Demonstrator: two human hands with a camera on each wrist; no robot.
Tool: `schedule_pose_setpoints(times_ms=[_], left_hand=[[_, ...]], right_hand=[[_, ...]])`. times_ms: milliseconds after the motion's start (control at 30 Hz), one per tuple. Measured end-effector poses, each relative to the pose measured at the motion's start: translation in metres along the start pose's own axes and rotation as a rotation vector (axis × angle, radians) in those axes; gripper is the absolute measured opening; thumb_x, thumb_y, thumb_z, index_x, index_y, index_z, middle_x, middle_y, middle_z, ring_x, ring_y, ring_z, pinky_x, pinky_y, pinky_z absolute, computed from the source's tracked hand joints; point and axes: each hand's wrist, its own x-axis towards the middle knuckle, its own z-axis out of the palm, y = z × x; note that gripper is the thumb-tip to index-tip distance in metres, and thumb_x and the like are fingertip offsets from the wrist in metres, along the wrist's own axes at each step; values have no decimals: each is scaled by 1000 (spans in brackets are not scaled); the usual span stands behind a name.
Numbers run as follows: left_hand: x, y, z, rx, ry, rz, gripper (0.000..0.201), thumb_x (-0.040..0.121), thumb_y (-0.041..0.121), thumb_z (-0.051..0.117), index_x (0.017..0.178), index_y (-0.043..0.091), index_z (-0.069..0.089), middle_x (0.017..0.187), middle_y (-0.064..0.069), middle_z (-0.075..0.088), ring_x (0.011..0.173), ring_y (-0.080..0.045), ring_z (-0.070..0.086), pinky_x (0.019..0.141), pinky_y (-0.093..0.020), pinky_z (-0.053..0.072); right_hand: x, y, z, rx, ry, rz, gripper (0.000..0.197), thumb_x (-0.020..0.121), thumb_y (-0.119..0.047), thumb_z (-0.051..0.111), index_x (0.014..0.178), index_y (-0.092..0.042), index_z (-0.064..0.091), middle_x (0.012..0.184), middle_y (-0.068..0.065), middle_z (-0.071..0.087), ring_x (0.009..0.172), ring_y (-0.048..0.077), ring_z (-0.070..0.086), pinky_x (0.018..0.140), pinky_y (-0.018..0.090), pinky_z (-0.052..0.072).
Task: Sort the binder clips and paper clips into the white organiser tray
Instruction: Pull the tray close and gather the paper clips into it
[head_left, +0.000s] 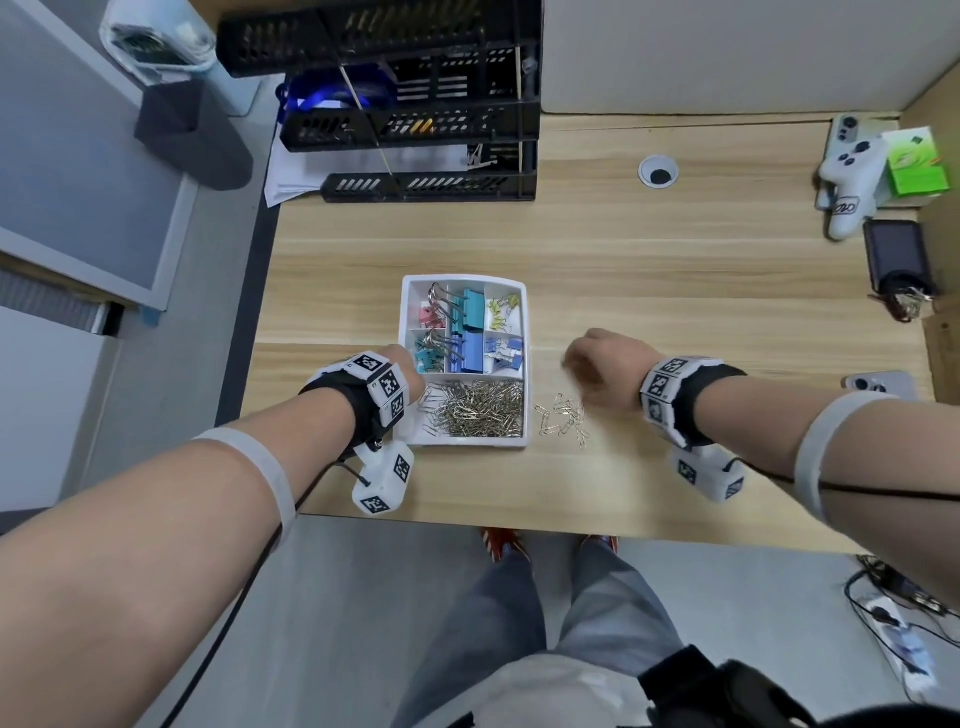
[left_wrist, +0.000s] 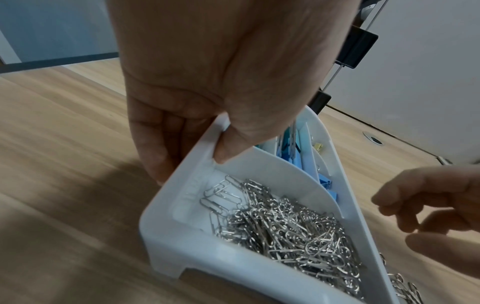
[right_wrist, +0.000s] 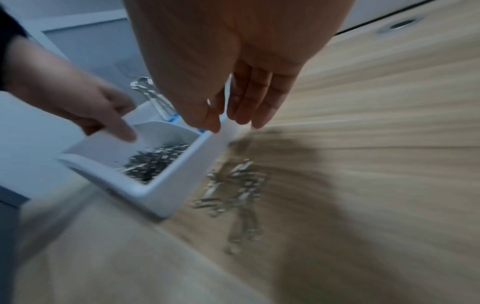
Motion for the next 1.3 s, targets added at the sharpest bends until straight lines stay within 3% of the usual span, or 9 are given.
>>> schedule_pose_setpoints(times_ms=[200, 367, 500, 600, 767, 1100, 1300], left_hand=[[2, 1, 1, -26, -7, -15, 19, 95, 21, 49, 83, 6, 53, 72, -5, 51, 67, -22, 51, 59, -29, 39], [2, 0, 2, -40, -10, -14, 16, 94, 19, 49, 91, 4, 56, 73, -5, 51, 69, -23, 52, 60, -29, 40], [3, 1, 2, -44, -9, -17, 15, 95, 16, 49, 88, 4, 54, 71, -5, 51, 68, -23, 52, 56, -28, 39], [3, 2, 3, -51, 0, -16, 13, 94, 14, 49, 88, 3, 53, 71, -5, 50, 71, -24, 52, 59, -28, 40], [6, 0, 5, -71, 8, -22, 12, 93, 15, 51, 90, 4, 55, 73, -6, 52, 72, -24, 54, 62, -30, 42], [11, -2, 9, -122, 7, -33, 14, 91, 14, 52, 78, 7, 52, 74, -6, 53, 71, -25, 56, 64, -31, 45], [11, -2, 9, -125, 2, -37, 16, 91, 14, 52, 77, 7, 50, 74, -6, 54, 73, -25, 56, 66, -31, 46]], right_hand=[[-11, 16, 11, -76, -175, 3, 85, 57, -27, 90, 130, -16, 47, 118, 5, 51, 103, 27, 57, 90, 35, 49], [-14, 2, 38, 29, -75, -39, 61, 64, -15, 84, 117, -13, 53, 108, 4, 54, 96, 26, 58, 83, 32, 48], [-7, -4, 44, 95, -25, -57, 49, 72, -9, 76, 118, -10, 56, 109, 8, 56, 98, 28, 59, 87, 34, 48], [-3, -4, 42, 116, -13, -66, 54, 70, -14, 78, 119, -11, 55, 108, 6, 54, 99, 27, 58, 89, 36, 49], [-2, -6, 37, -30, -46, -91, 92, 49, -35, 91, 129, -16, 48, 120, 4, 45, 106, 23, 48, 91, 37, 49], [-3, -24, 55, 96, 2, -162, 61, 71, -17, 79, 127, -15, 56, 121, 7, 47, 109, 26, 49, 91, 31, 43], [-3, -27, 58, 97, 17, -120, 64, 69, -35, 84, 125, -18, 57, 121, 4, 46, 108, 22, 46, 92, 33, 45]])
